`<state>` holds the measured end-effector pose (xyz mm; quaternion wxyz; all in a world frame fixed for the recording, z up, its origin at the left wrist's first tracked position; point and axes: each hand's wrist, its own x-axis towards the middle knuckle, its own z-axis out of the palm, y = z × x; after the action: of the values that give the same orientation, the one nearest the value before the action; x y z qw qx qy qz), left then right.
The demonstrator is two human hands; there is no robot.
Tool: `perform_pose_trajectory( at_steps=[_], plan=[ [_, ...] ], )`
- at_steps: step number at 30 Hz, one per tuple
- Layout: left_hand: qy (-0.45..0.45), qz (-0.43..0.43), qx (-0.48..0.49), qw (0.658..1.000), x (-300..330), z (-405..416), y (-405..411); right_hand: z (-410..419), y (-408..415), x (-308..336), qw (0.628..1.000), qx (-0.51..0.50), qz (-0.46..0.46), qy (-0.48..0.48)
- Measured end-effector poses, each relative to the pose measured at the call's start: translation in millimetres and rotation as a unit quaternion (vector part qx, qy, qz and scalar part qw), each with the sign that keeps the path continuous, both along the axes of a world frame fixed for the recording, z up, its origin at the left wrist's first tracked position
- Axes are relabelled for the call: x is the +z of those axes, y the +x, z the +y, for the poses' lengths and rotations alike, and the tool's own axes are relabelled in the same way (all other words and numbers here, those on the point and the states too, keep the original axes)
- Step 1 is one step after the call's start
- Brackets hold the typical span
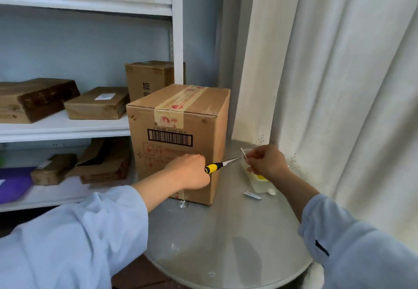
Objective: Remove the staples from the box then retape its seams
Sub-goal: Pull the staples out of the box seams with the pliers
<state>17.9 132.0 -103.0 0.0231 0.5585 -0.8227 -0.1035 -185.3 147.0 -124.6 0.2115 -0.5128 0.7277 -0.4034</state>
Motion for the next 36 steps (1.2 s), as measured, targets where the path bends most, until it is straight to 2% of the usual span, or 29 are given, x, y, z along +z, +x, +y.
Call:
perform_pose_trajectory(
  at_steps=[3, 7, 12, 15, 22, 31, 34, 36],
  plan=[
    [0.089, 0.049, 0.011, 0.995, -20.1, -1.5, -12.9, 1.1, -16.3, -33.7, 0.995, -0.003, 0.053, 0.080],
    [0.209, 0.135, 0.036, 0.968, -37.4, 0.0, -25.1, 6.5, -24.3, -67.9, 0.982, -0.004, 0.097, 0.160],
    [0.237, 0.142, 0.041, 0.960, -50.1, -2.4, -36.2, 5.8, -22.8, -95.0, 0.965, -0.033, 0.155, 0.211],
    [0.236, 0.126, 0.033, 0.963, -57.6, -4.3, -41.1, 5.5, -21.5, -108.2, 0.959, -0.047, 0.188, 0.204],
    [0.231, 0.082, 0.033, 0.969, -75.3, -9.0, -47.7, 3.8, -28.7, -114.4, 0.967, -0.079, 0.169, 0.171],
    [0.246, 0.084, 0.039, 0.965, -89.8, 2.3, -59.3, -2.5, -44.0, -118.1, 0.962, -0.120, 0.173, 0.172],
    [0.287, 0.100, 0.062, 0.950, -91.4, 4.9, -67.6, -3.3, -50.6, -115.4, 0.973, -0.108, 0.139, 0.150],
    [0.315, 0.118, 0.072, 0.939, -96.1, 6.9, -77.8, 1.1, -51.3, -109.1, 0.989, -0.063, 0.030, 0.129]
  ],
)
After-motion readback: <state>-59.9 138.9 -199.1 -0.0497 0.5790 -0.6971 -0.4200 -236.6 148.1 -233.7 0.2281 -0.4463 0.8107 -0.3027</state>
